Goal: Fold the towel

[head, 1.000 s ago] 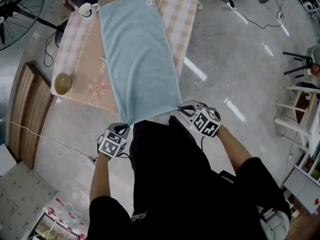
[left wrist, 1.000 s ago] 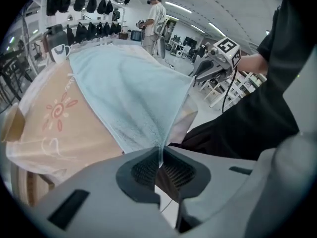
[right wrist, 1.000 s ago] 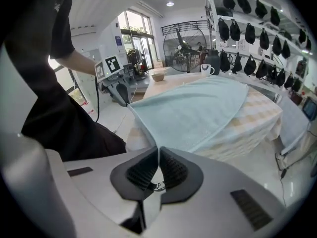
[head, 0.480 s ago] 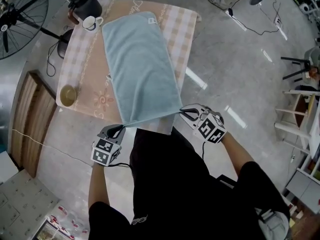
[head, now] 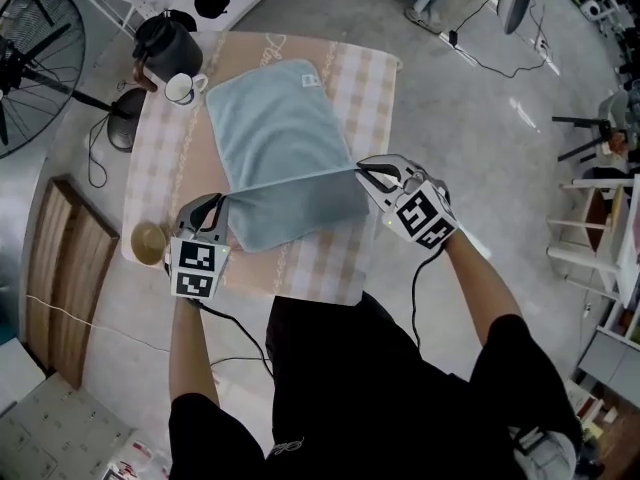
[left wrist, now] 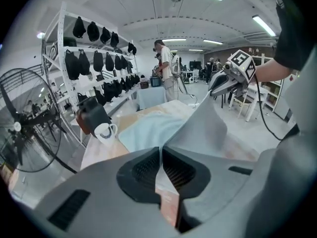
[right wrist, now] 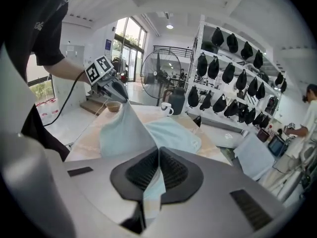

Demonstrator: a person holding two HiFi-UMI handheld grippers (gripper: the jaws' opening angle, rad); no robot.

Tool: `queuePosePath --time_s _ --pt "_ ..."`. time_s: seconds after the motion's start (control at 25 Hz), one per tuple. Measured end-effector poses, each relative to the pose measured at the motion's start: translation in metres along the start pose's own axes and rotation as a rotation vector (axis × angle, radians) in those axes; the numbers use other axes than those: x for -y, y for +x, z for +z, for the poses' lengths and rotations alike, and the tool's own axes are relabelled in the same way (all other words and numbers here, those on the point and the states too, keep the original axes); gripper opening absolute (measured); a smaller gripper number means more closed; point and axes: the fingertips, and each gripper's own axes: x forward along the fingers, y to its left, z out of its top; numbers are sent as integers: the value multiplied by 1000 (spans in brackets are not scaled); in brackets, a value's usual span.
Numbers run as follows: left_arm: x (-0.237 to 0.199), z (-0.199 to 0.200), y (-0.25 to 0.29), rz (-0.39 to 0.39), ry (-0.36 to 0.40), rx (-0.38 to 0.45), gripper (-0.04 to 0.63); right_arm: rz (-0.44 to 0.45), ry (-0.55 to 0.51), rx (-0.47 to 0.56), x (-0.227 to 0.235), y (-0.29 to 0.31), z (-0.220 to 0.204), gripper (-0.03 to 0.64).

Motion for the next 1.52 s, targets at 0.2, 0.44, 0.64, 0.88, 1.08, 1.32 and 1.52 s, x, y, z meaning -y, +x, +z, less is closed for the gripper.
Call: queuePosePath --time_s 0.2,0.44,0.64,0.88,1.08,1.32,1.52 --pt "-65 26 48 37 -5 25 26 -76 18 -18 56 53 13 14" --pt "-127 47 102 84 -17 32 26 -138 44 -18 120 110 29 14" --pt "-166 61 141 109 -14 36 26 -160 35 -20 169 149 43 14" --pt "-187 74 172 116 -2 23 26 -172 77 -41 207 174 43 14" --pt "-185 66 173 125 -29 -14 168 -193 151 -29 221 190 34 124" --pt "-157 18 131 103 -159 -33 181 -150 321 9 197 157 -3 189" --pt "-97 -46 110 -23 -309 -56 181 -65 349 -27 140 129 -52 189"
